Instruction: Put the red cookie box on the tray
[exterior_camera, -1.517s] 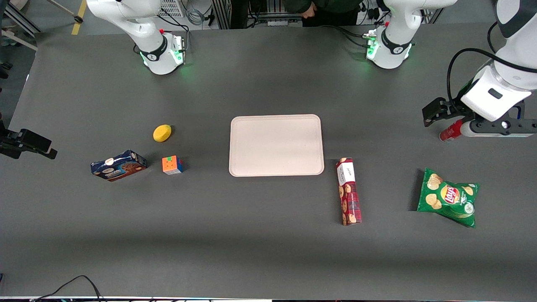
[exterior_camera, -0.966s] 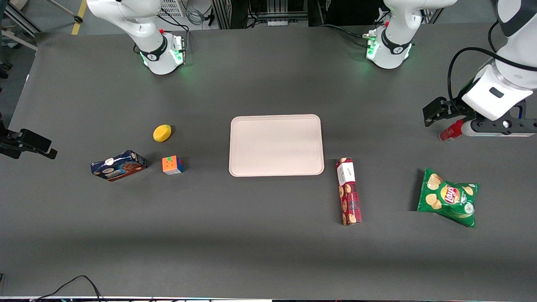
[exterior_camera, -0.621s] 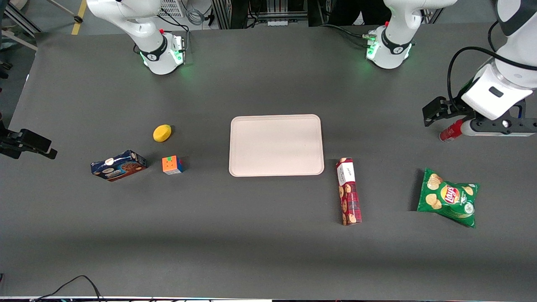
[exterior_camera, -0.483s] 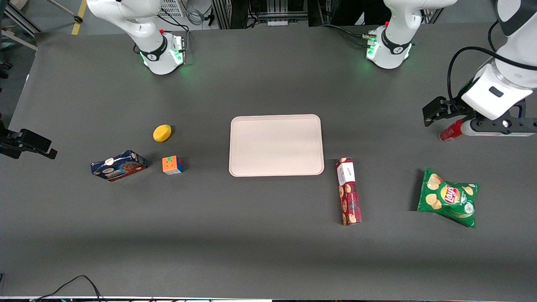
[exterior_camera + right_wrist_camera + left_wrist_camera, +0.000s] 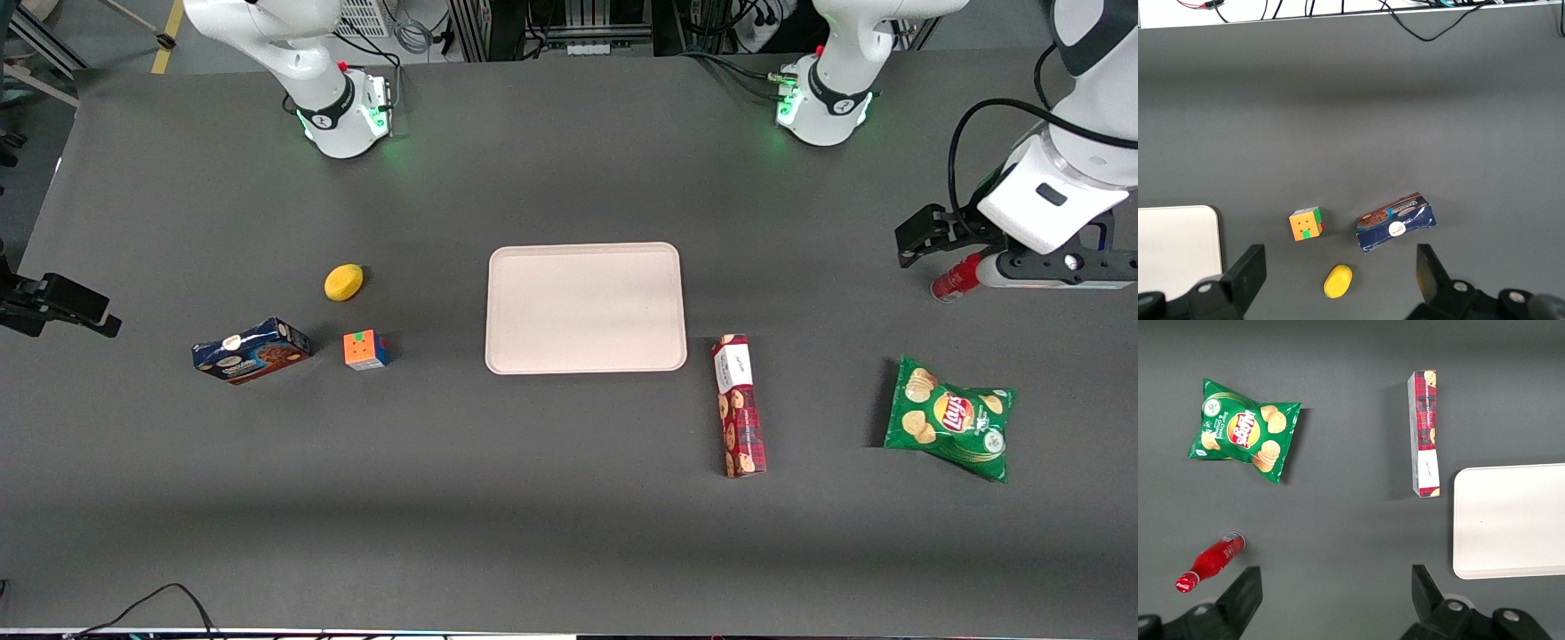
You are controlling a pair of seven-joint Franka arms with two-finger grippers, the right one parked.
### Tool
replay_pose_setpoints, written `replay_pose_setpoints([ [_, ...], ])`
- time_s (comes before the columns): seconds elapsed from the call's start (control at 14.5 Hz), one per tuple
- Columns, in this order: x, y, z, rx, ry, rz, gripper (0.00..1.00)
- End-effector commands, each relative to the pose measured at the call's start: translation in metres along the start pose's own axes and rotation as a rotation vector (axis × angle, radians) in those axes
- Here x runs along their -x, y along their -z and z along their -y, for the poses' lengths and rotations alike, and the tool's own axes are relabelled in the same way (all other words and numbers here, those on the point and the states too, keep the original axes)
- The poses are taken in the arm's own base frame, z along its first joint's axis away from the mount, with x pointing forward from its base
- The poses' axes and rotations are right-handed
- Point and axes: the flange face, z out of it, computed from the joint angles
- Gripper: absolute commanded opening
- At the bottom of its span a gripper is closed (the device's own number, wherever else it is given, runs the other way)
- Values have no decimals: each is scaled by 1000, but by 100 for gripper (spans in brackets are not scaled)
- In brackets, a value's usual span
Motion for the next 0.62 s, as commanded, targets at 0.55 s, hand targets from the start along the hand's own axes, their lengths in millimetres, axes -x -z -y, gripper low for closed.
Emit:
replay_pose_setpoints([
  [0.55, 0, 8, -6, -12, -27, 1, 100],
])
